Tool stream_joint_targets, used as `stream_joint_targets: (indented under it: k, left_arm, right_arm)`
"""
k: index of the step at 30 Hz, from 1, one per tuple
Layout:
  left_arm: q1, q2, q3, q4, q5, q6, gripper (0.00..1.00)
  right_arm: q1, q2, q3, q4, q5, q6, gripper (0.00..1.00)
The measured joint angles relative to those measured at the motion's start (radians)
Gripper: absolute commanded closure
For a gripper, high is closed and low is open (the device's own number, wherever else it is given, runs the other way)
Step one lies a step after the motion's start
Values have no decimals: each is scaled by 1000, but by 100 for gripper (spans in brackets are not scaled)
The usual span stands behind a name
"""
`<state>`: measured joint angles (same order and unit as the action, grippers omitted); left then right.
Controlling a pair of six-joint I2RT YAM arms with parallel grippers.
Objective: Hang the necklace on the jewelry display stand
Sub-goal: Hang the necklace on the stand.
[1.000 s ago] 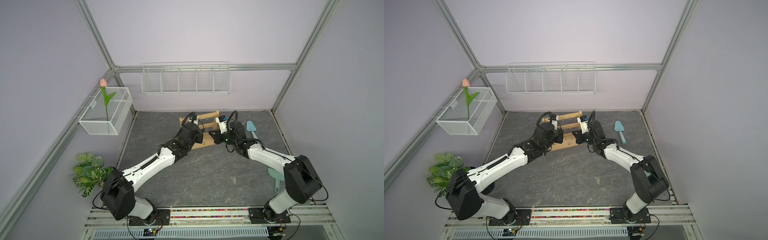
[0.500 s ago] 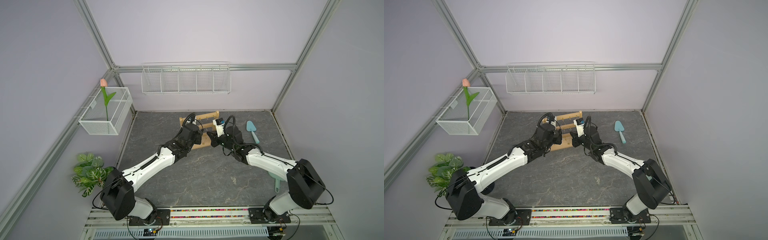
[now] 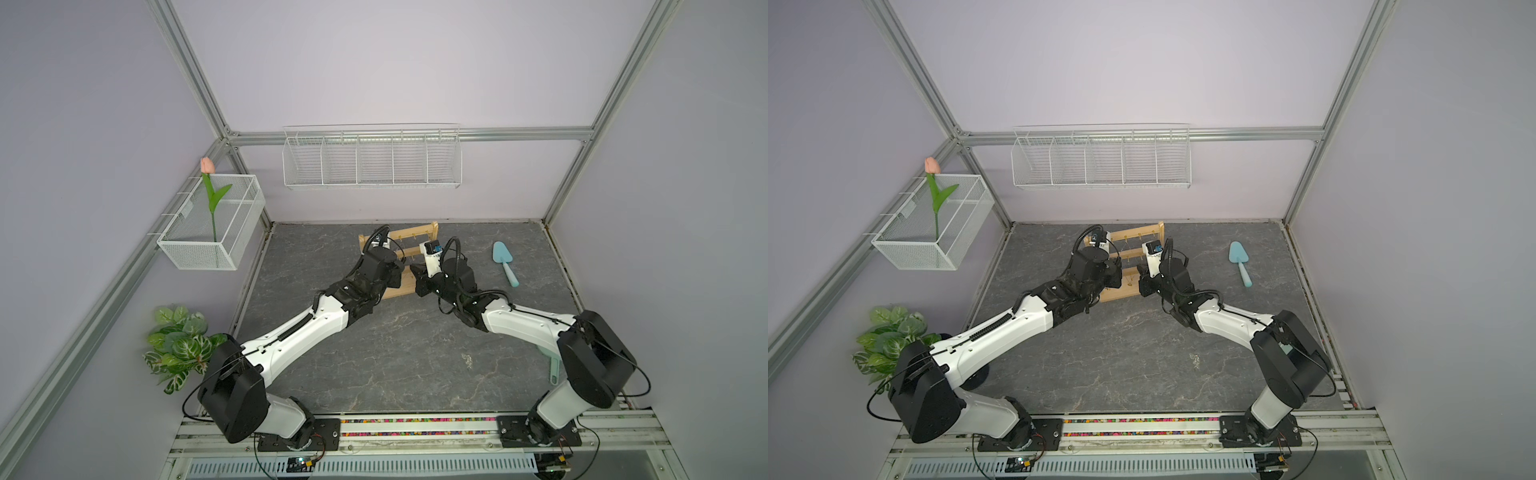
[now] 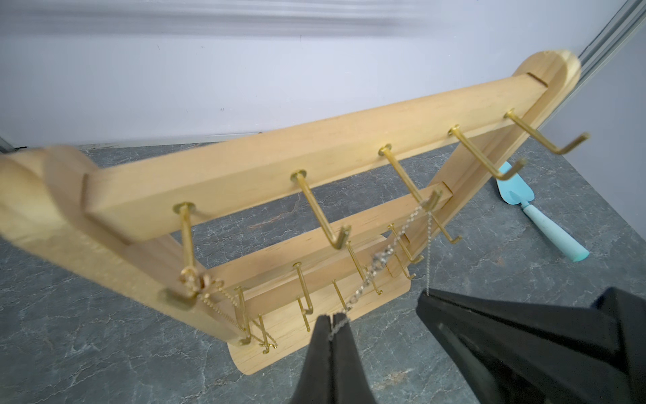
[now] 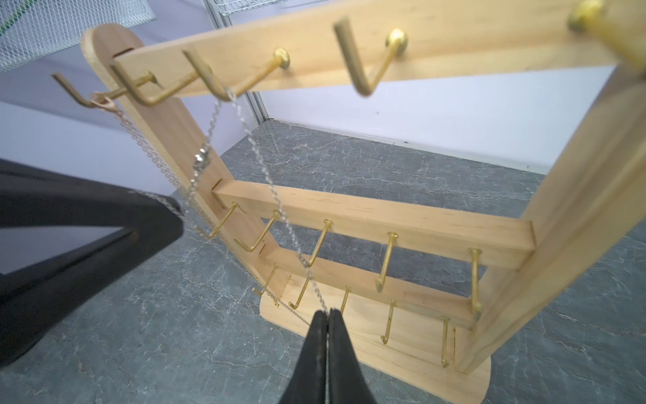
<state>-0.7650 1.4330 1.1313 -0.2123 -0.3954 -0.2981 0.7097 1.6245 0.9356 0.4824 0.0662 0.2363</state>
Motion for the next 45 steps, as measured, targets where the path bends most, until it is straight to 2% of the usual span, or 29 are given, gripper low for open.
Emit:
stream_joint_targets:
  k: [13,33,45]
  left_arm:
    - [0,30,4,1,0,0,100]
    - [-3,47,11,-4,-2,3,100]
    - [-9,47,12,-22,-1,3,100]
  right_arm:
    - [6,39,-1,55,50,-20,92]
    - [6,79,-1,60,53,-28,92]
    - [5,78,-16,135,-11,-16,78]
